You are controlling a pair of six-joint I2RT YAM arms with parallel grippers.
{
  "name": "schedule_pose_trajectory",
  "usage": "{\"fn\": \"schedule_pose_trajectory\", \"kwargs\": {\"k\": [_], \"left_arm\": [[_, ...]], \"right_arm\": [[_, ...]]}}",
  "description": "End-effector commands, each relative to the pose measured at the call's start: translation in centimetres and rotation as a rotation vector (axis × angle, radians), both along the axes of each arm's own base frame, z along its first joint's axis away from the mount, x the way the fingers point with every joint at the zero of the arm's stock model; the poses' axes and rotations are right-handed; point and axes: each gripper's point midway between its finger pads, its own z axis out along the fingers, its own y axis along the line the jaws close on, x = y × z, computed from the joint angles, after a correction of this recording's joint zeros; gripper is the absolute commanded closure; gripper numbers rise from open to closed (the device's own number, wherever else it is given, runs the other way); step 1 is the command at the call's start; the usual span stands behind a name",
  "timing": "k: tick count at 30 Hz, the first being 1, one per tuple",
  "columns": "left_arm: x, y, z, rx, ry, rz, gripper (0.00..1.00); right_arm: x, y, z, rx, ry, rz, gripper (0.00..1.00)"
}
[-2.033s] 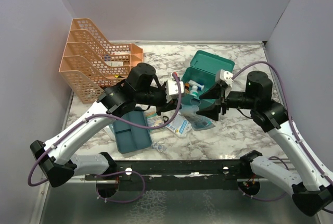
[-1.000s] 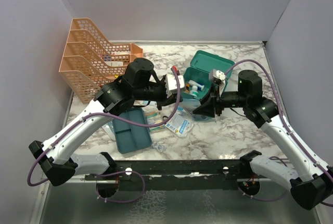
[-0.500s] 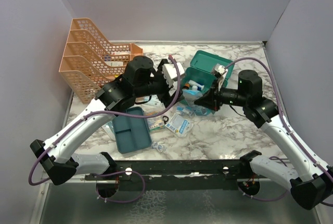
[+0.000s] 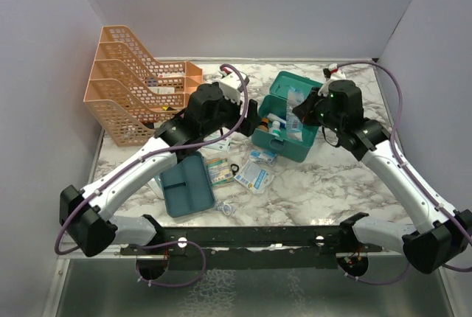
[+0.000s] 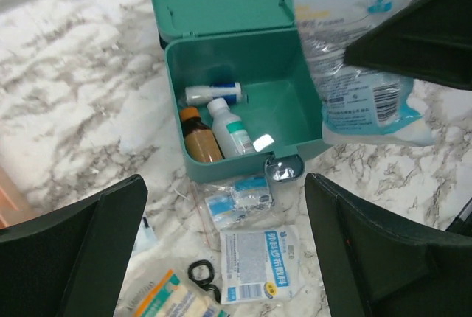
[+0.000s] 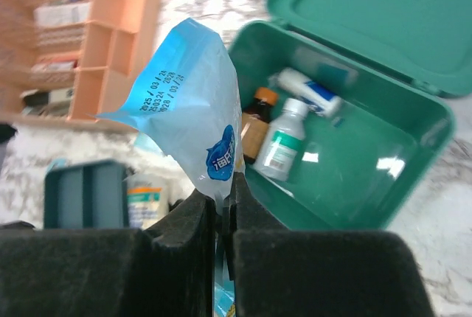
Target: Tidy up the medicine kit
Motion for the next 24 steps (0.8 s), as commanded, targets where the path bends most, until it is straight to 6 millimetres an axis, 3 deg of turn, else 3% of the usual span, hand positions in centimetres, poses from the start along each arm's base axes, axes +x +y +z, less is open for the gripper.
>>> {"fn": "schedule_pose_trajectory", "kwargs": {"k": [1,5,12,22,24], "left_arm": [[1.9,-1.4,-2.9,-0.147,0.189,0.079,0.10],[3.5,-1.4,-5.7,-0.168,0.312,0.106,0.12],[6.4,-0.5,-7.9,-0.142,0.341,0.157,0.13],[8.9,-1.0,-8.8,-0.086,0.347,0.140,0.13],[9.5,-1.1,-7.7,-0.092,0.324,0.129,0.13]], "right_arm": [[1.9,-4.2,-1.7,-0.056,0.059,-0.300,0.99],[3.4,-5.1,-3.4,-0.085,0.118,-0.396,0.99],[4.6,-6.0,-6.8,-0.152,0.226,-0.482,0.99],[4.3,-8.0,-11.6,-0.342,0.444,-0.625,0.99],[4.3,-8.4,-12.3,-0.372,0.478,-0.660,0.99]]}}
